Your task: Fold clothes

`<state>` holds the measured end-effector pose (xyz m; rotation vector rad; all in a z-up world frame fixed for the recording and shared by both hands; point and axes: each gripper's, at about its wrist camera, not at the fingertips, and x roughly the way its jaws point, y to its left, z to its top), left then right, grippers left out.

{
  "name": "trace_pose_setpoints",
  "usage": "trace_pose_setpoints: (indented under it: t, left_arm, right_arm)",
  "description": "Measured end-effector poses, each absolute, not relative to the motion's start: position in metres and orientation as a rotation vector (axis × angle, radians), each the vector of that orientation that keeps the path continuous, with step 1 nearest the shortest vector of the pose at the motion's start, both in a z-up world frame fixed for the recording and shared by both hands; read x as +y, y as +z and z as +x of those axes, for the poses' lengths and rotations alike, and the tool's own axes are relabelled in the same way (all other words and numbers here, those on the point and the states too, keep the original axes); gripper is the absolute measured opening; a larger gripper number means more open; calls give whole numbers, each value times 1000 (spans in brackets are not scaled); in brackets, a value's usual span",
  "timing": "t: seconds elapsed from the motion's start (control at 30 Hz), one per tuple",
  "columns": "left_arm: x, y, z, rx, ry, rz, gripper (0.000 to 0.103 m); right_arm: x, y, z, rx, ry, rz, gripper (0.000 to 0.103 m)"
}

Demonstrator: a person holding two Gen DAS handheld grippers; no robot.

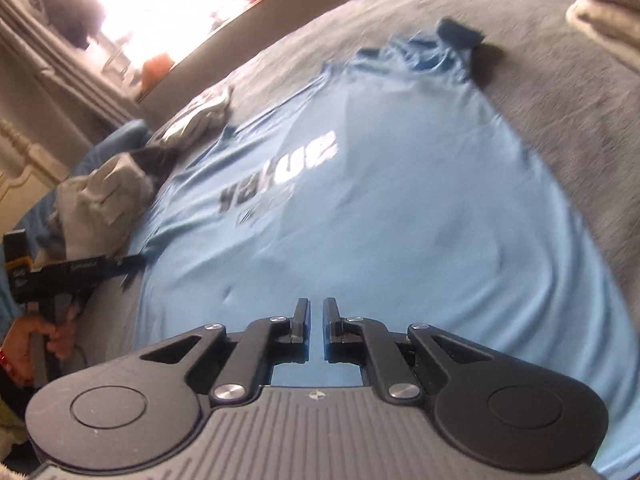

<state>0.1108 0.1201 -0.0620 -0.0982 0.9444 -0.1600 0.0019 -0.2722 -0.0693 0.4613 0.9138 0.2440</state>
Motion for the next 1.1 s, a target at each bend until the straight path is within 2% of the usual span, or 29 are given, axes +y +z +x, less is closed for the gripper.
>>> trace_pose_setpoints:
  t: [0.1, 0.2, 0.23, 0.27, 0.37, 0.63, 0.9, 1.0, 1.03, 1.07, 1.1]
  left_arm:
    - [88, -52, 133, 939, -189, -31, 45]
    - [43, -44, 161, 912, -224, 40, 53]
    - [28, -43, 170, 902, -236, 63, 55]
    - [15, -43, 178, 894, -246, 84, 55]
    - [-34, -48, 207, 870, -262, 147, 55]
    - [-137, -80, 256, 729, -294, 188, 55]
    - [-174, -103, 270, 692, -315, 151, 54]
    - [-177, -106, 274, 688, -321, 105, 54]
    - [-178, -108, 275, 686, -320, 94, 54]
    - [-179, -108, 275, 684, -319, 83, 54]
    - [-179, -110, 276, 685, -319, 67, 54]
  right_arm:
    - [-306, -62, 34, 830, 147, 458, 24]
    - [-330, -58, 70, 774, 86, 446, 29]
    - [-334, -58, 83, 765, 67, 438, 34]
    - [-338, -59, 95, 757, 53, 433, 39]
    - [-350, -63, 128, 737, 41, 430, 43]
    - [-386, -80, 198, 715, 3, 569, 47]
    - [-372, -95, 245, 743, 14, 491, 47]
    - [-370, -101, 257, 738, -8, 442, 40]
    - [-373, -103, 257, 731, -19, 445, 27]
    - [-380, -104, 253, 717, -27, 473, 7]
    - [-386, -105, 250, 704, -34, 501, 7]
